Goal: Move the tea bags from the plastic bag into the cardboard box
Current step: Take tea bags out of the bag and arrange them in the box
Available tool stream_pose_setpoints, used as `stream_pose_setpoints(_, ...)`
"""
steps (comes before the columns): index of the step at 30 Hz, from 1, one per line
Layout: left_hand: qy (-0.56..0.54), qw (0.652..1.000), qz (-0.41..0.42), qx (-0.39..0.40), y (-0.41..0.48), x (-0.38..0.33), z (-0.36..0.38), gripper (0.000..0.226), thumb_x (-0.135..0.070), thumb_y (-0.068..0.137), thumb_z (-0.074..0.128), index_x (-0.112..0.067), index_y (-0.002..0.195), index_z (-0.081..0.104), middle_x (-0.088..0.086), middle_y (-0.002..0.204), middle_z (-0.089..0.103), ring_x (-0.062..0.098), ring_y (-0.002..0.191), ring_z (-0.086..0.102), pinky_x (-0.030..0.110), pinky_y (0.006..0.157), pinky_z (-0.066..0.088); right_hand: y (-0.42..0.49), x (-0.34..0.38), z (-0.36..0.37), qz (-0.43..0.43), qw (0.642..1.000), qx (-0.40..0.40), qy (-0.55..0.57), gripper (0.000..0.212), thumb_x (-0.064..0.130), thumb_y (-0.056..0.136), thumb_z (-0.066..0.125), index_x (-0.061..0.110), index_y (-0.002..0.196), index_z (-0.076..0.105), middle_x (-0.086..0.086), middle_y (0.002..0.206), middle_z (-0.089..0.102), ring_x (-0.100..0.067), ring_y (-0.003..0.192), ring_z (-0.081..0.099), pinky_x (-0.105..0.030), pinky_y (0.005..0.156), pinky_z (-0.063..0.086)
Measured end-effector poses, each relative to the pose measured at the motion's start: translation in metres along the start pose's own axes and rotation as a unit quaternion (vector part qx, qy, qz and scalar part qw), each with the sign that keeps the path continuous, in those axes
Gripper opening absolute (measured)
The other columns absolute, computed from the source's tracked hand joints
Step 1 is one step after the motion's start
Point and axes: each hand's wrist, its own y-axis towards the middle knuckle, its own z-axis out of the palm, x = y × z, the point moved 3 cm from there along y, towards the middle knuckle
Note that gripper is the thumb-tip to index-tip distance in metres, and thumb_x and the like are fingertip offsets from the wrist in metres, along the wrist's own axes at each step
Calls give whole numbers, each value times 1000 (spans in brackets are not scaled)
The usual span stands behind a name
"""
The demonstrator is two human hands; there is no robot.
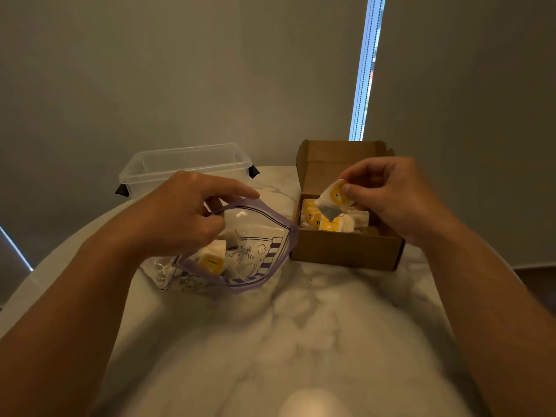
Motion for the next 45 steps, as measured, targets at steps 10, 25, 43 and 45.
stream_pose_setpoints(10,-26,1000,15,8,-2,-1,-4,56,-15,71,50,-41,118,67,-15,105,70,11,84,66,34,69,60,25,-21,29,-24,972,61,-224,14,13,87,72,19,99,74,6,88,67,-4,81,62,-15,66,50)
stream_pose_setpoints(25,-53,995,74,-28,-22,5,-6,50,-18,78,53,-36,123,65,-16,116,68,18,97,68,34,75,60,40,-30,45,-21,980,102,-169,13,13,83,76,19,94,75,8,83,69,-5,79,65,-18,64,51)
stream_pose_setpoints(43,-40,994,96,-41,-20,1,-2,50,-35,75,46,-39,122,63,-36,96,63,9,89,65,20,73,57,38,-31,46,-2,975,50,-217,19,14,81,77,16,99,74,5,87,67,-6,80,64,-13,62,48)
stream_pose_setpoints(45,-37,993,95,-50,-19,0,-3,51,-35,75,45,-40,122,63,-37,95,63,9,88,65,22,71,57,37,-28,43,-10,974,37,-223,17,13,81,77,17,98,74,6,85,66,-5,79,63,-13,62,47)
